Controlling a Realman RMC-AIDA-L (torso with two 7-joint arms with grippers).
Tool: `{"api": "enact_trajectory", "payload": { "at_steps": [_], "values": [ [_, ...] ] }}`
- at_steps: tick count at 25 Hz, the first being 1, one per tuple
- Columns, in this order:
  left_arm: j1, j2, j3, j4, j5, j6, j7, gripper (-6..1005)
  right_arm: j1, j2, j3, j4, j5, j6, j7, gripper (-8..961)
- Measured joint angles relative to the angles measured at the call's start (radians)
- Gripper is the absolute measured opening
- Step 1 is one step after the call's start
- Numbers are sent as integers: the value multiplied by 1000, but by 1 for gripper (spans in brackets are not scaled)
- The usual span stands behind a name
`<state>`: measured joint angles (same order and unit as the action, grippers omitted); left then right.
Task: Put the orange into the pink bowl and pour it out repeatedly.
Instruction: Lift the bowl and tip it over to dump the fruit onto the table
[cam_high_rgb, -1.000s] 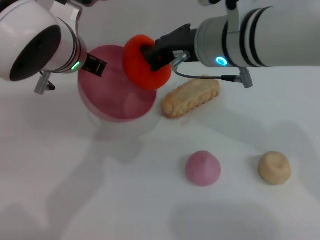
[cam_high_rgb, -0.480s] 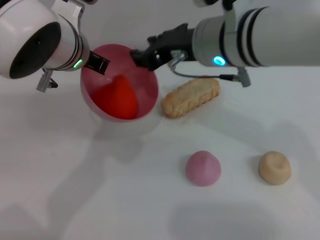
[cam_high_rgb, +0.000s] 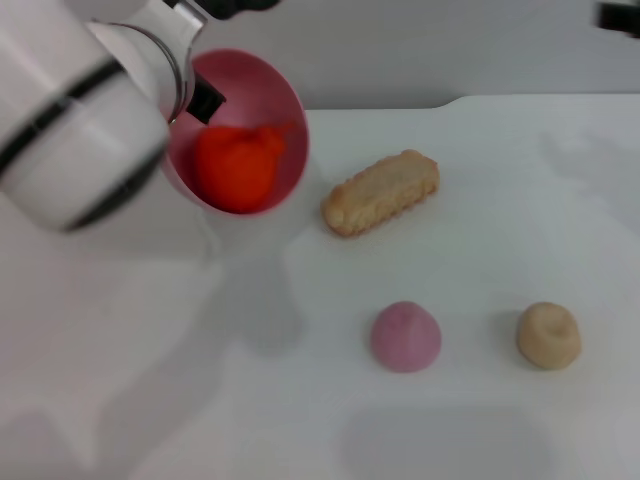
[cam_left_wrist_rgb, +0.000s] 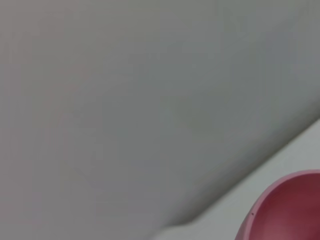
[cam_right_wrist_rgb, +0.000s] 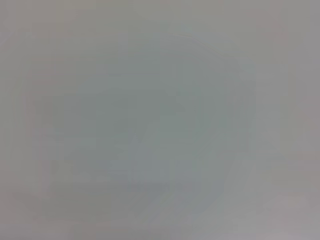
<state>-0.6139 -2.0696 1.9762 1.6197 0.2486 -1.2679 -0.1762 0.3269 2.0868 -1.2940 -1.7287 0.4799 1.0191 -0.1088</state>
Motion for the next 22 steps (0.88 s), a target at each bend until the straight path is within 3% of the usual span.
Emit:
{"api": "enact_trajectory", "payload": {
  "at_steps": [4, 5, 11, 12, 16, 19, 22],
  "values": [
    [8, -1, 55, 0, 69, 16, 3, 46, -51, 1, 85, 60, 125, 0, -82, 592],
    [23, -2, 108, 0, 119, 48, 1, 46, -54, -1, 92, 80, 141, -1, -94, 592],
    [34, -3, 147, -1, 142, 66, -12, 46, -47, -4, 82, 141, 155, -5, -112, 592],
    [42, -4, 194, -8, 145, 75, -50, 46, -46, -5, 81, 145, 156, -5, -114, 592],
    [51, -4, 217, -7, 148, 78, -65, 46, -41, -7, 82, 150, 157, -5, -115, 592],
    [70, -5, 305, 2, 169, 95, -96, 46, -40, -7, 77, 150, 157, -5, -115, 592],
    [73, -6, 324, 0, 178, 106, -100, 46, -38, -7, 72, 150, 160, -5, -115, 592]
  ]
}}
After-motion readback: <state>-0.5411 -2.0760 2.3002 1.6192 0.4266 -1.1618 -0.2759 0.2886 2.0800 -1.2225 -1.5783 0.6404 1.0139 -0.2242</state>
